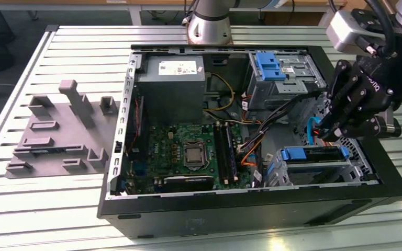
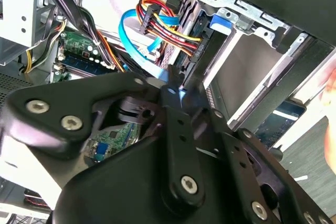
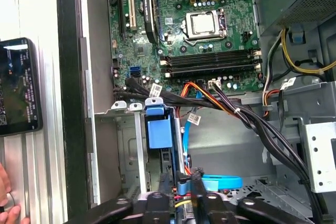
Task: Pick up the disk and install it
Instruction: 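Insert the second disk wire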
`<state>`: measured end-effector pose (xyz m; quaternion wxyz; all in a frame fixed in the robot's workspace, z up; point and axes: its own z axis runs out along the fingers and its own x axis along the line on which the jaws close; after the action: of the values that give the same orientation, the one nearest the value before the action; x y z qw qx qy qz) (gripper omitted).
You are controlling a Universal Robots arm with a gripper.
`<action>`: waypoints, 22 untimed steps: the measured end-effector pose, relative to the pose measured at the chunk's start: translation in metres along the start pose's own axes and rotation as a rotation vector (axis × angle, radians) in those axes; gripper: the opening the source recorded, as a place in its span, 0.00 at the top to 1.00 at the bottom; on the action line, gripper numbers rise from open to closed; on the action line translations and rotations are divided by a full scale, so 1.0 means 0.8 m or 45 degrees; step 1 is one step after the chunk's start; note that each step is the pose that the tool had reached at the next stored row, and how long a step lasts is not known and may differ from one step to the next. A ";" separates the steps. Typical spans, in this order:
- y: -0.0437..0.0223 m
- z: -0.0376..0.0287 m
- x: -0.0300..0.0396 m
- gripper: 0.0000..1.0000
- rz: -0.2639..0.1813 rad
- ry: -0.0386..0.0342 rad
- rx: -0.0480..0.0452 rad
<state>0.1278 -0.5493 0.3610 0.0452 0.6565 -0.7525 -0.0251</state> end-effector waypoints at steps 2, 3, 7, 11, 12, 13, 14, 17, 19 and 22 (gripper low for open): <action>0.0020 -0.0002 0.0002 0.69 0.000 -0.0002 0.000; 0.0036 -0.0007 0.0004 0.69 -0.001 -0.0014 0.000; 0.0100 -0.0013 0.0014 0.69 -0.001 -0.0036 0.001; 0.0105 -0.0006 0.0013 0.69 -0.002 -0.0031 0.001; 0.0105 -0.0002 0.0013 0.69 -0.002 -0.0027 0.001; 0.0104 0.0005 0.0014 0.69 -0.002 -0.0028 0.001; 0.0103 0.0015 0.0014 0.70 -0.002 -0.0030 0.001; 0.0100 0.0045 0.0012 0.83 -0.002 -0.0029 0.001; 0.0098 0.0066 0.0014 0.84 -0.002 -0.0031 0.002; 0.0099 0.0079 0.0035 0.84 -0.003 -0.0039 0.011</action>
<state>0.1190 -0.5511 0.3556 0.0410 0.6577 -0.7518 -0.0228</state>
